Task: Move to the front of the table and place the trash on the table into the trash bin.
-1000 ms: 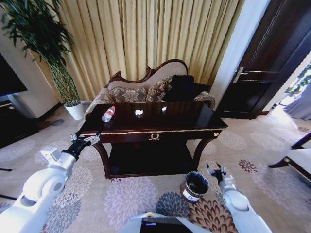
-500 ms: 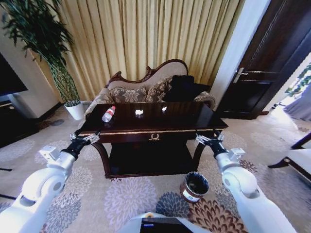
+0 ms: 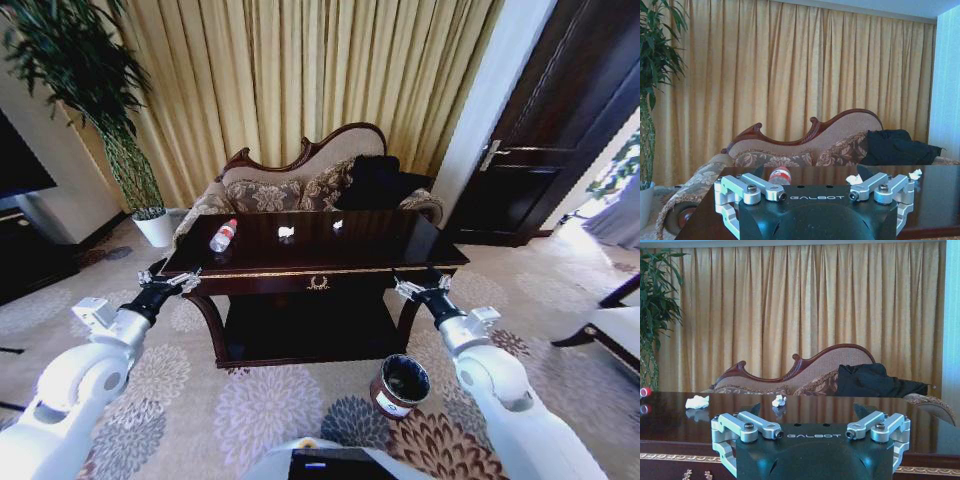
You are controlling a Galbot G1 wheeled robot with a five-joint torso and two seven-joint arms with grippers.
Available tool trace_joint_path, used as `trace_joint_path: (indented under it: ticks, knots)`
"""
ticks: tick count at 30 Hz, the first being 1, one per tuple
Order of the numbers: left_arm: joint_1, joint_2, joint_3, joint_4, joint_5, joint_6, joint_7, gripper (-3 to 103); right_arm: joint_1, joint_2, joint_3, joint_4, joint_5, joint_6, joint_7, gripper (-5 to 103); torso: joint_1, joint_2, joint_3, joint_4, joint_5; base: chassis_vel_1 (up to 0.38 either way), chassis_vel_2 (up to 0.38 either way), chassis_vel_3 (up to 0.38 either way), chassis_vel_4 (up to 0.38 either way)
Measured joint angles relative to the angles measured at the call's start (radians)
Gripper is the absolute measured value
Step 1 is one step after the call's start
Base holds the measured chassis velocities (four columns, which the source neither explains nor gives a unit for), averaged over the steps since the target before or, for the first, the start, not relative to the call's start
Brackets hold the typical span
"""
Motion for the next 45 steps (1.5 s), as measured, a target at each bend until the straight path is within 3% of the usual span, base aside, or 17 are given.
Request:
trace_joint_path:
  ticks: [36, 42, 45]
  knots:
    - [0.042, -0.011, -0.004, -0.030, 0.009, 0.001, 0.001, 100, 0.009, -0.003, -0.006, -0.018, 0.000, 0.003, -0.032, 100, 0.000, 0.000, 0.000, 0.0000, 0.0000, -0.115, 0.108, 0.111, -0.117]
    - [0.047, -0.011, -0.004, -0.034, 0.010, 0.001, 0.001, 100, 0.004, -0.006, -0.006, -0.017, -0.011, 0.012, -0.077, 100, 0.000, 0.000, 0.000, 0.0000, 0.0000, -0.106, 0.105, 0.115, -0.103]
    - [0.051, -0.011, -0.004, -0.034, 0.010, 0.001, 0.000, 100, 0.009, -0.022, -0.006, -0.010, -0.005, -0.027, -0.107, 100, 0.000, 0.000, 0.000, -0.0001, 0.0000, -0.062, 0.073, 0.079, -0.065]
